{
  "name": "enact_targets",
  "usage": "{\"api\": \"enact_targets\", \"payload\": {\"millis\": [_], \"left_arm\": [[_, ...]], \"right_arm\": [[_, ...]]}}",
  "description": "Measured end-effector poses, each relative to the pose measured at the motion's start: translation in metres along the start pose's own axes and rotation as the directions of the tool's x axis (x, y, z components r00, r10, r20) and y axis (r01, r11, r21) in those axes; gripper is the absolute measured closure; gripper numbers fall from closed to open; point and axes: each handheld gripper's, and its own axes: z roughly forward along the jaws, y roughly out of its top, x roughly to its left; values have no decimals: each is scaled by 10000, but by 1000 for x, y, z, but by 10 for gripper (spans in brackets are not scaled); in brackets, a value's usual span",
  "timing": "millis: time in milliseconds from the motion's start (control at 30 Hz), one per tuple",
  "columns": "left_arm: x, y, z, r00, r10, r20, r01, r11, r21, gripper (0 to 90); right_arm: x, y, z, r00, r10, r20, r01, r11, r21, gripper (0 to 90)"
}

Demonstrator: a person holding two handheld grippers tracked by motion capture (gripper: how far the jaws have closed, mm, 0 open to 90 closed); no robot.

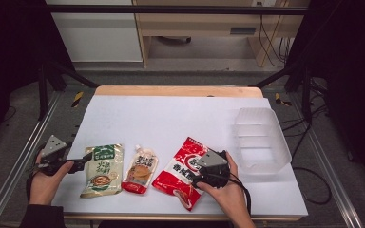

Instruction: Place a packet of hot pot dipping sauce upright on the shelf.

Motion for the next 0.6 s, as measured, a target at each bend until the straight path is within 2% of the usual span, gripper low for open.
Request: {"api": "enact_targets", "payload": {"millis": [233, 333, 600], "left_arm": [[12, -3, 20, 9989, -54, 473, 28, 9985, 551, 112], [13, -4, 29, 9977, 155, 659, -212, 9961, 860, 123], [14, -4, 40, 9942, 258, 1046, -381, 9924, 1173, 149]], "right_arm": [[5, -2, 5, 9998, -135, -134, 140, 9991, 394, 78], [6, -2, 7, 9997, -154, -173, 161, 9989, 440, 81], [9, -1, 9, 9993, -214, -298, 231, 9979, 598, 84]]}}
